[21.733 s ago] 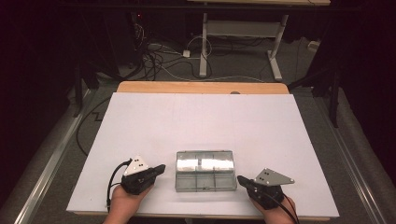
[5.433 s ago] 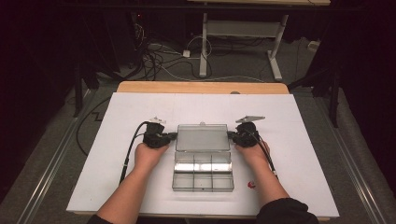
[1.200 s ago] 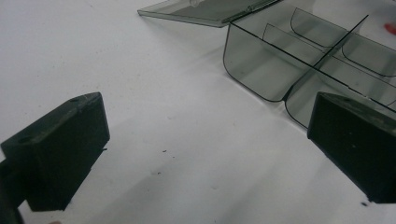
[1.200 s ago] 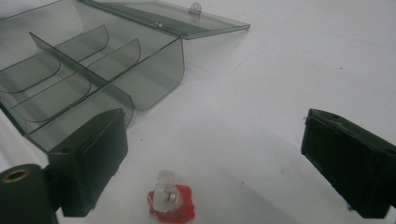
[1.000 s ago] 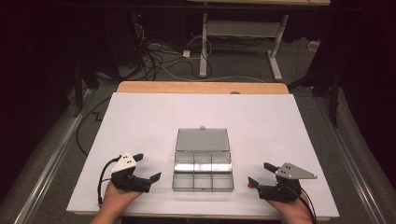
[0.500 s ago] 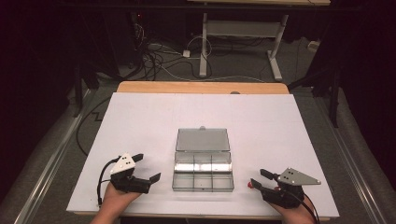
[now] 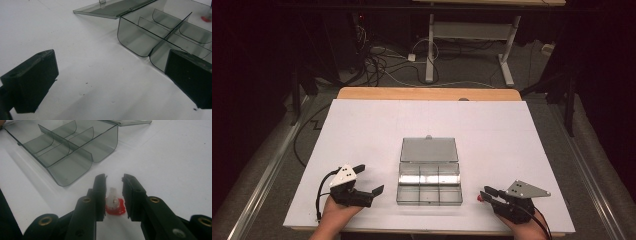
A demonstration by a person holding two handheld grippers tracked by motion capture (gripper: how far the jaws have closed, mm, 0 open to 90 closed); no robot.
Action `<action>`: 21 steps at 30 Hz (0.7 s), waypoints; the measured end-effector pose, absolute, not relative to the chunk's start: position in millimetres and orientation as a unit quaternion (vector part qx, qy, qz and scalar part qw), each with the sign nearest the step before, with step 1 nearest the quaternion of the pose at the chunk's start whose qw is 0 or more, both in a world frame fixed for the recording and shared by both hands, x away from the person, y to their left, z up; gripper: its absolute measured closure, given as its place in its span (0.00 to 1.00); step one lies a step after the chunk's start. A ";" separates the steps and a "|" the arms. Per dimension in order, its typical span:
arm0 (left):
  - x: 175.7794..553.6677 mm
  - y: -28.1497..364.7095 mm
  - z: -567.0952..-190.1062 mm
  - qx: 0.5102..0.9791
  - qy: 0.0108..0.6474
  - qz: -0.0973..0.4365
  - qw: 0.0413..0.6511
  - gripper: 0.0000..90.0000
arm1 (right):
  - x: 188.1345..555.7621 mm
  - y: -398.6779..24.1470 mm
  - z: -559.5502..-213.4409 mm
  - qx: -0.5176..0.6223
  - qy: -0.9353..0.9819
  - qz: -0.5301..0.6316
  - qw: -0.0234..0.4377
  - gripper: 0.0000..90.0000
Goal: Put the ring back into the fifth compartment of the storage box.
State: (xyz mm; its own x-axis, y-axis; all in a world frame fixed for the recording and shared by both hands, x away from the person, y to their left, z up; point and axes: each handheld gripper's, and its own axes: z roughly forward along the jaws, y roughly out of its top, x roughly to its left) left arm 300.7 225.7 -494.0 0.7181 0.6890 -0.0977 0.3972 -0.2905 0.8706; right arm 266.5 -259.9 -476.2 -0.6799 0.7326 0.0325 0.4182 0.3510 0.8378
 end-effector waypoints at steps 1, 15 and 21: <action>300.6 225.6 -494.0 0.789 0.344 0.150 0.486 0.00 | 266.5 -259.3 -476.7 0.359 0.804 0.441 0.176 0.83; 300.6 225.4 -494.1 0.790 0.343 0.150 0.486 0.00 | 267.8 -256.3 -481.2 0.358 0.812 0.427 0.174 0.89; 300.8 225.5 -494.1 0.790 0.343 0.149 0.486 0.00 | 267.8 -256.2 -481.2 0.356 0.813 0.427 0.174 0.93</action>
State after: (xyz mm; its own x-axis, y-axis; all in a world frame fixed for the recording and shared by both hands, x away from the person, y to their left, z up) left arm 300.8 225.5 -494.1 0.7207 0.6864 -0.0974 0.3962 -0.2925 0.8703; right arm 267.8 -256.2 -481.2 -0.6858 0.7275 0.0213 0.4297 0.3811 0.8186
